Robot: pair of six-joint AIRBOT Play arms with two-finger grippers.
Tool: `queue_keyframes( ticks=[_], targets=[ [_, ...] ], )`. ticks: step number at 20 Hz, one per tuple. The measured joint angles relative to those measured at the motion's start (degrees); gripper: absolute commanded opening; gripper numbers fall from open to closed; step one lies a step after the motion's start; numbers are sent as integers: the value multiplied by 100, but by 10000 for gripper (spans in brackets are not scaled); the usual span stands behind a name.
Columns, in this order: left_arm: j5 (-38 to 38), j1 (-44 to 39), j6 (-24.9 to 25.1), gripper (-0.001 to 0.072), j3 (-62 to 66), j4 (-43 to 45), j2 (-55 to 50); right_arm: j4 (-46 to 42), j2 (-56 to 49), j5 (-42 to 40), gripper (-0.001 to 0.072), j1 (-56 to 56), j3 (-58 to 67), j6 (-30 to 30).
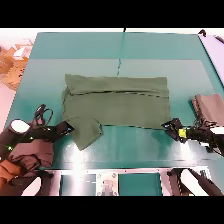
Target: Fold the shirts.
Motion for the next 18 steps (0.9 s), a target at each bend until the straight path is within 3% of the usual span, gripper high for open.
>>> queue_keyframes(
  ticks=[4,7,8,9,10,11,12,13,18],
  targets=[
    [597,-229,37,668,-149,-688,-192,590,-520,-553,485,608,-85,-4],
    [616,-278,433,660,-190,-1412,-483,874,-778,-892,482,868,-101,-4],
    [549,-291,544,372,-192,-1602,-549,933,-824,-968,480,898,-90,-4],
    [490,-297,656,153,-210,-1672,-612,1019,-863,-1045,465,925,-68,-7],
    [380,-306,774,124,-216,-1690,-647,1080,-890,-1102,321,940,-46,-15],
    [361,-306,896,45,-181,-1945,-651,1005,-911,-1196,170,962,-26,-52],
    [299,-306,986,28,-181,-1993,-671,933,-929,-1305,66,962,-11,-103],
    [264,-306,1078,28,-181,-1989,-684,894,-938,-1360,17,964,0,-153],
    [109,-306,1366,26,-13,-2068,-695,807,-946,-1241,16,964,61,-476]
  ],
)
